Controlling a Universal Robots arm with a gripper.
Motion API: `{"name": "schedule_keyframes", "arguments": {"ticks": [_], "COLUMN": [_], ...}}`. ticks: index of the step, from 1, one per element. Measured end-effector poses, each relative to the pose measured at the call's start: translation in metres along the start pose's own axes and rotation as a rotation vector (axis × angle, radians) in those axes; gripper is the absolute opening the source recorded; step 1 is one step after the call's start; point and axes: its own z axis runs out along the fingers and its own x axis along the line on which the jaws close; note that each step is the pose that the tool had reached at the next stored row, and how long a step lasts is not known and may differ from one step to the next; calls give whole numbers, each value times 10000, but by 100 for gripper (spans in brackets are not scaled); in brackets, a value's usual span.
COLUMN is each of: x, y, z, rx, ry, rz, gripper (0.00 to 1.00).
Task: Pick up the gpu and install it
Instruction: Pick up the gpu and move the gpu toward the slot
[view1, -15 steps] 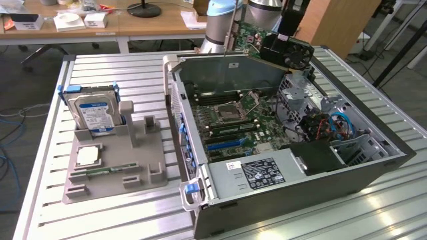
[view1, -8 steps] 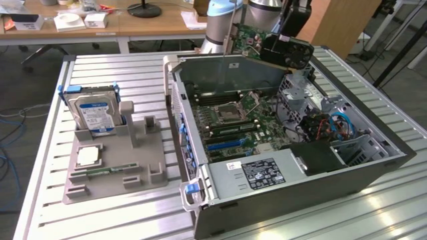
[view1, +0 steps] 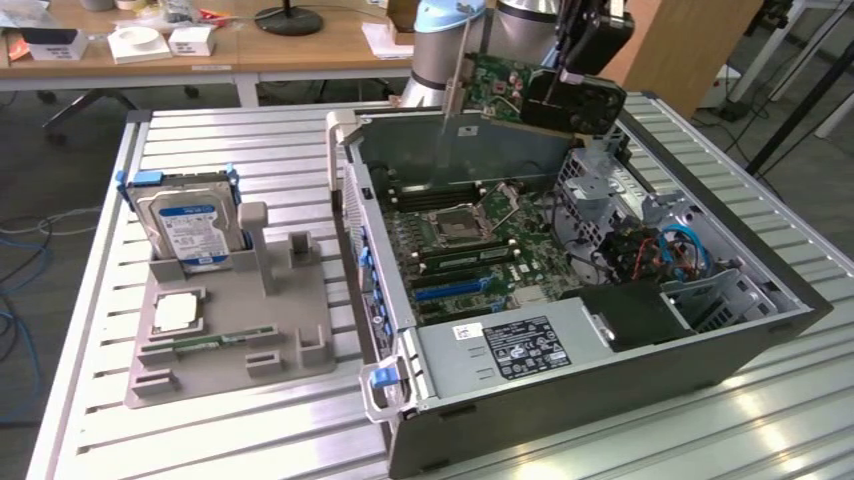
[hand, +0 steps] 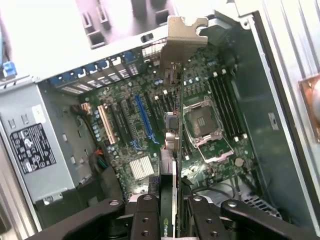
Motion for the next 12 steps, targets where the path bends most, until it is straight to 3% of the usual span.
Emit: {"name": "schedule_keyframes", "arguments": {"ticks": [12], "x": [0], "y": [0], "z": [6], "rx": [-39], "ry": [82], "rz": [-2182], "gripper": [26]}}
